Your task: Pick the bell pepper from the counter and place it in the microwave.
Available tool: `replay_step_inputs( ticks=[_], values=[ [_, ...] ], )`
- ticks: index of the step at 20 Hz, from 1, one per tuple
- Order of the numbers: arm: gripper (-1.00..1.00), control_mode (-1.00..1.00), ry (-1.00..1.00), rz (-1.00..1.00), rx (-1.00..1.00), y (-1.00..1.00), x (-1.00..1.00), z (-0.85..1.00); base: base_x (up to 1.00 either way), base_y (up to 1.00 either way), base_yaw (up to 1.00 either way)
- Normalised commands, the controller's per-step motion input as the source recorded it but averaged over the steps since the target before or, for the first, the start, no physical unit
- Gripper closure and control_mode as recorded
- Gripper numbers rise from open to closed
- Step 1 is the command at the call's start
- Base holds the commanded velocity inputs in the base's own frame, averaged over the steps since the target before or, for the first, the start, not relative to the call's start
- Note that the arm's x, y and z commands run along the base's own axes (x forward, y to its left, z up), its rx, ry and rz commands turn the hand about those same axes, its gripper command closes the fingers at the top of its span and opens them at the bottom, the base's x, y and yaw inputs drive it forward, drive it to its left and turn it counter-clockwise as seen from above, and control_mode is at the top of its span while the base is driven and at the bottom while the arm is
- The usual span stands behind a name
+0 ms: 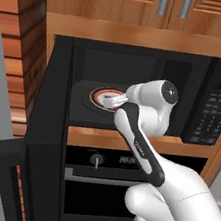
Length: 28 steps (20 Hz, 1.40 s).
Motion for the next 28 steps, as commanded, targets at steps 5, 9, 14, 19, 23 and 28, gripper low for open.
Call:
replay_step_inputs(
  ticks=[5,9,14,19,23,28],
  values=[
    [1.00,-1.00,0.00,0.00,0.08,0.01,0.43,0.12,0.00,0.00,0.00],
    [1.00,-1.00,0.01,0.00,0.04,0.00,0.77,0.00,0.00,0.00,0.00],
    [1.00,-1.00,0.03,0.00,0.00,0.00,0.55,-0.20,0.00,0.00,0.00],
    [1.00,-1.00,0.03,0.00,0.00,0.01,0.45,-0.26,0.00,0.00,0.00],
    [1.00,-1.00,0.00,0.00,0.00,0.04,0.26,-0.38,0.00,0.00,0.00],
    [1.00,-1.00,0.02,0.00,0.00,0.00,0.46,-0.15,0.00,0.00,0.00]
  ],
)
